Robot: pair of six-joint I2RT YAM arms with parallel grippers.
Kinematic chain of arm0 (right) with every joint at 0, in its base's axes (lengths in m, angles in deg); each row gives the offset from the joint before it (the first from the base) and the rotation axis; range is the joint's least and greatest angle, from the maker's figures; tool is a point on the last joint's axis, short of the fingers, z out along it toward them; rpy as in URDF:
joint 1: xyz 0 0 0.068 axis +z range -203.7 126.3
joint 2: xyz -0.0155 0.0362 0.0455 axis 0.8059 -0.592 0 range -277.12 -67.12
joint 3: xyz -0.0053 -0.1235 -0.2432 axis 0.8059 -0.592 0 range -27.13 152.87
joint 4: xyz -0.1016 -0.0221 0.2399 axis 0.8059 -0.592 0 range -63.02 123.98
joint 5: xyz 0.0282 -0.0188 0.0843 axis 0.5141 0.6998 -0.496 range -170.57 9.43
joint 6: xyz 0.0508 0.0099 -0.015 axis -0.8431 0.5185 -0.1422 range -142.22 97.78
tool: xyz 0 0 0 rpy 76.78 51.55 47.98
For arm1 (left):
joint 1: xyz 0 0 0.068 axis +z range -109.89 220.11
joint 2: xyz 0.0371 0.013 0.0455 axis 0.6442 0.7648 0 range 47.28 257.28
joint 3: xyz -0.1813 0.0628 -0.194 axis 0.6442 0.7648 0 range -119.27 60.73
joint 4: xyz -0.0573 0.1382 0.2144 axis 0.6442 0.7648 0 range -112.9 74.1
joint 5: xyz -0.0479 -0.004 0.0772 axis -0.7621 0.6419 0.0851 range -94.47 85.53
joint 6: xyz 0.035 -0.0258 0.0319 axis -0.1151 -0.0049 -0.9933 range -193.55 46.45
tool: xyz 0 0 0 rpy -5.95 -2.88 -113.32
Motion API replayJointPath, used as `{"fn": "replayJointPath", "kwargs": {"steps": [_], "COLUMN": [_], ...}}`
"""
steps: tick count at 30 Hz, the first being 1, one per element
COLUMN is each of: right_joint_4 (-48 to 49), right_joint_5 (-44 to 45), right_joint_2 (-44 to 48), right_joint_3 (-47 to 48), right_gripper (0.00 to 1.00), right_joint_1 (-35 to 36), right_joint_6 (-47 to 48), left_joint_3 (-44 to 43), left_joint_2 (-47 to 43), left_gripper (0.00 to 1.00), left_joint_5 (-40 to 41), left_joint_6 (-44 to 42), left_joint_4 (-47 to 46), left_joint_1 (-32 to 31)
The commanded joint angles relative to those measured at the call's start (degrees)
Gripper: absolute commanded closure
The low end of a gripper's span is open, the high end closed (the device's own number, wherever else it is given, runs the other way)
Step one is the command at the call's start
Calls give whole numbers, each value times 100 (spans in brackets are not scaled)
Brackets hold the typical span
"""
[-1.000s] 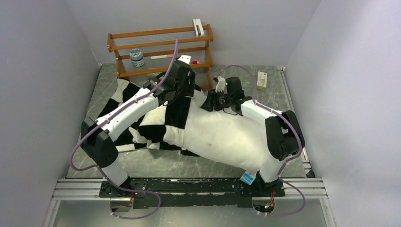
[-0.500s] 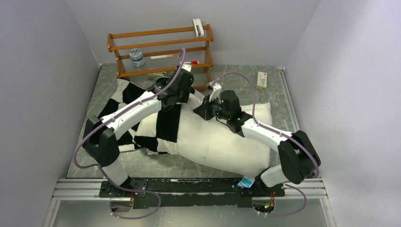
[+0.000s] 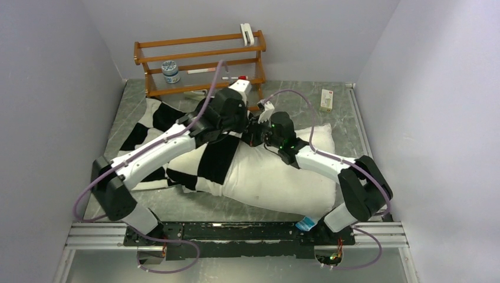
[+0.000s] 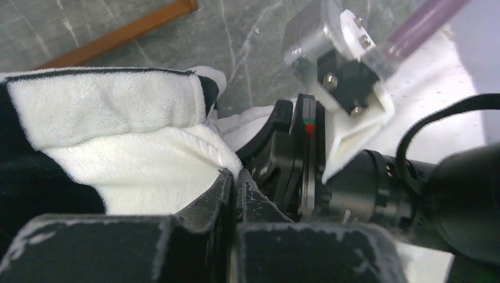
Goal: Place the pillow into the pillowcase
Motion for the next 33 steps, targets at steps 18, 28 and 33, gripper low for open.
{"fn": "replayJointPath", "kwargs": {"steps": [18, 28, 33], "right_joint_4": [-1805, -3541, -3728], "right_joint_5": [78, 412, 1453], "right_joint_2": [1254, 1669, 1431], "right_joint_3": [577, 815, 494], "right_gripper": [41, 13, 0], "right_joint_1": [-345, 1369, 2358], "right_joint_6": [796, 3244, 4328], "left_joint_3": [179, 1456, 1545], "left_joint_2": [-1078, -1968, -2191], "left_gripper": [47, 46, 41], "left_joint_5": [-1206, -2185, -2472], "left_joint_6": [205, 175, 43], "left_joint_4": [511, 825, 891], "left_joint_1": [1105, 2359, 2692]}}
